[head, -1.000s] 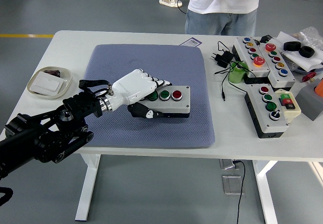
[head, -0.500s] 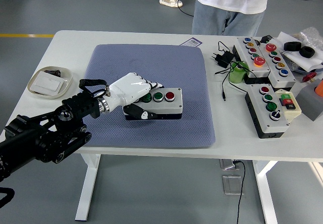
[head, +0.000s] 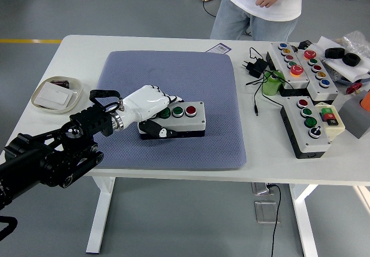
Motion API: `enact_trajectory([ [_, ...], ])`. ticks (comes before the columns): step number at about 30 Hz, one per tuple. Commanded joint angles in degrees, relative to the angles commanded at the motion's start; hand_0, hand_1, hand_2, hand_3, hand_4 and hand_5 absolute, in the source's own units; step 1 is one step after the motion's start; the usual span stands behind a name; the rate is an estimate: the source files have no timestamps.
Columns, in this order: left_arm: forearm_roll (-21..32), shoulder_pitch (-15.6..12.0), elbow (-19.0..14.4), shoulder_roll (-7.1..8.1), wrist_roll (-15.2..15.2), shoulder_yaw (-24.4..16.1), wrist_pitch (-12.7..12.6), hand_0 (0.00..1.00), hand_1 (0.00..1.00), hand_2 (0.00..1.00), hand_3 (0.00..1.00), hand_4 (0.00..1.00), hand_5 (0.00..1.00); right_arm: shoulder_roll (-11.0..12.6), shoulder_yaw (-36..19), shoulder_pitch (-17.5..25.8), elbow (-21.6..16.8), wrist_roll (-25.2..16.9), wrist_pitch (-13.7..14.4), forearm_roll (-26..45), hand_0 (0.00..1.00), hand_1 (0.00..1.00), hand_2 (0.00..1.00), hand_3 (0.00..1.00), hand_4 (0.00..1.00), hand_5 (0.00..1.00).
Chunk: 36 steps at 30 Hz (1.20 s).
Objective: Pick up the button,place it on the desk,press the button,press the button
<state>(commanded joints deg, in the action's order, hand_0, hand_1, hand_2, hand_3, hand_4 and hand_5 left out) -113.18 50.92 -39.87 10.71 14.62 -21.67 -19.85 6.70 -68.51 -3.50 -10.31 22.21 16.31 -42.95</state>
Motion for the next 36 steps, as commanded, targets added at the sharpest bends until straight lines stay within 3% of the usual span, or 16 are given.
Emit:
enact_trajectory([
  [2,-0.04,0.0,-0.02,0.0,-0.02,-0.01,0.05,0.685,0.707,0.747,0.797,0.556,0.002,-0.01,-0.01,0.01,0.0,-0.01,0.0,0.02,0.644,0.509,0.547,0.588,0.235,0.355],
  [3,-0.21,0.0,0.01,0.0,-0.12,-0.08,0.1,0.788,0.771,0.821,0.889,0.618,0.002,-0.04,-0.05,0.02,0.0,-0.01,-0.02,-0.08,0.644,0.507,0.547,0.588,0.235,0.355],
  [8,-0.9,0.2,-0.25,0.27,-0.37,-1.05,0.07,0.788,0.771,0.821,0.889,0.618,0.002,-0.17,-0.36,0.01,0.0,-0.06,-0.05,-0.38,0.644,0.507,0.547,0.588,0.235,0.355],
  [9,-1.02,0.31,-0.41,0.37,-0.41,-1.3,0.12,0.856,0.83,0.897,0.952,0.655,0.002,-0.16,-0.42,-0.02,0.0,-0.06,-0.05,-0.45,0.644,0.507,0.547,0.588,0.235,0.355],
  [27,-1.34,0.12,-2.9,1.17,-1.16,-3.96,4.98,0.902,0.874,0.937,0.996,0.671,0.002,-0.34,-0.43,-0.13,0.0,0.03,-0.07,-0.39,0.643,0.507,0.547,0.587,0.235,0.355],
  [36,-2.47,-3.98,-17.84,5.08,-3.1,-16.49,11.3,0.929,0.897,0.941,0.993,0.672,0.002,-0.42,-0.88,-0.05,0.0,-0.13,-0.1,-0.34,0.644,0.507,0.547,0.587,0.235,0.355],
])
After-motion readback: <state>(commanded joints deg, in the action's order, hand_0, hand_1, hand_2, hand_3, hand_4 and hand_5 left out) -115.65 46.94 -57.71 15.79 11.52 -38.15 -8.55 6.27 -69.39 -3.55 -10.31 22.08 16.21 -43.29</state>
